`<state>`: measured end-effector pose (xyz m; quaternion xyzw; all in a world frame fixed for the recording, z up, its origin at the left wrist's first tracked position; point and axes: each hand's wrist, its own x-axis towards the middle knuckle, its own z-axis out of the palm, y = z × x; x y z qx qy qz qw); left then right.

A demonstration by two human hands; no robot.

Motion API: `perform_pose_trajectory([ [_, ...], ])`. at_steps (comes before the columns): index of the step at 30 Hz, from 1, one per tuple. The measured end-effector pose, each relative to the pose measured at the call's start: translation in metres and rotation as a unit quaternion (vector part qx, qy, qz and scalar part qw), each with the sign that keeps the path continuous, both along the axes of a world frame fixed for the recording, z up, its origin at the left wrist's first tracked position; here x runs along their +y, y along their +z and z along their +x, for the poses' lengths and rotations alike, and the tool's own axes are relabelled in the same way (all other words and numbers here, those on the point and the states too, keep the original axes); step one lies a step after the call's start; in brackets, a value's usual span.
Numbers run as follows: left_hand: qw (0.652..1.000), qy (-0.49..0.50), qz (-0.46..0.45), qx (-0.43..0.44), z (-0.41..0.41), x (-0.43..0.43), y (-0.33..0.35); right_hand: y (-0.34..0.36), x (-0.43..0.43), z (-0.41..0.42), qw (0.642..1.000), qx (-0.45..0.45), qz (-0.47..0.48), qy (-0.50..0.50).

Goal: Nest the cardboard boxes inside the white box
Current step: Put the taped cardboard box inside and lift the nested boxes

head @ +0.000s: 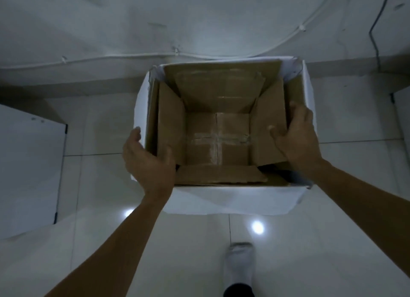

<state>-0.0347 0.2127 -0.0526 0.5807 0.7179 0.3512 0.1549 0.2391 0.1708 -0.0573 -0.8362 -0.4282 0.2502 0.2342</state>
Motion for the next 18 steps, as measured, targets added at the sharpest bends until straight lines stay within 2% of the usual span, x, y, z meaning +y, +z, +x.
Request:
perform_pose_trajectory([
  [1,0.996,-0.05,0.012,0.075,0.0,0.004,-0.001,-0.002,0.0,-0.003,0.994,-0.085,0.008,0.066],
  [2,0.982,-0.122,0.0,0.143,0.003,0.007,-0.002,-0.006,0.0,-0.004,0.97,-0.172,0.018,0.17],
  [3,0.956,-0.209,-0.036,0.203,0.006,0.011,-0.005,-0.011,0.0,-0.006,0.925,-0.247,0.026,0.287],
  [5,0.867,-0.339,-0.161,0.326,0.01,0.017,-0.016,-0.021,-0.004,-0.003,0.833,-0.298,-0.026,0.465],
  [7,0.774,-0.345,-0.301,0.438,0.004,0.021,-0.029,-0.025,-0.011,0.005,0.77,-0.326,-0.171,0.521],
  [8,0.74,-0.326,-0.348,0.474,-0.001,0.022,-0.035,-0.028,-0.015,0.012,0.746,-0.349,-0.232,0.517],
  [10,0.712,-0.308,-0.389,0.497,-0.008,0.022,-0.042,-0.03,-0.02,0.023,0.715,-0.368,-0.294,0.517],
  [12,0.704,-0.309,-0.398,0.501,-0.006,0.024,-0.041,-0.034,-0.02,0.021,0.722,-0.364,-0.291,0.511],
  [14,0.71,-0.313,-0.38,0.504,0.003,0.024,-0.036,-0.033,-0.007,0.013,0.753,-0.346,-0.263,0.494],
  [16,0.748,-0.329,-0.319,0.48,0.015,0.02,-0.031,-0.031,0.018,0.006,0.799,-0.317,-0.183,0.477],
  [18,0.797,-0.352,-0.267,0.412,0.03,0.015,-0.024,-0.029,0.052,-0.001,0.825,-0.286,-0.112,0.475],
])
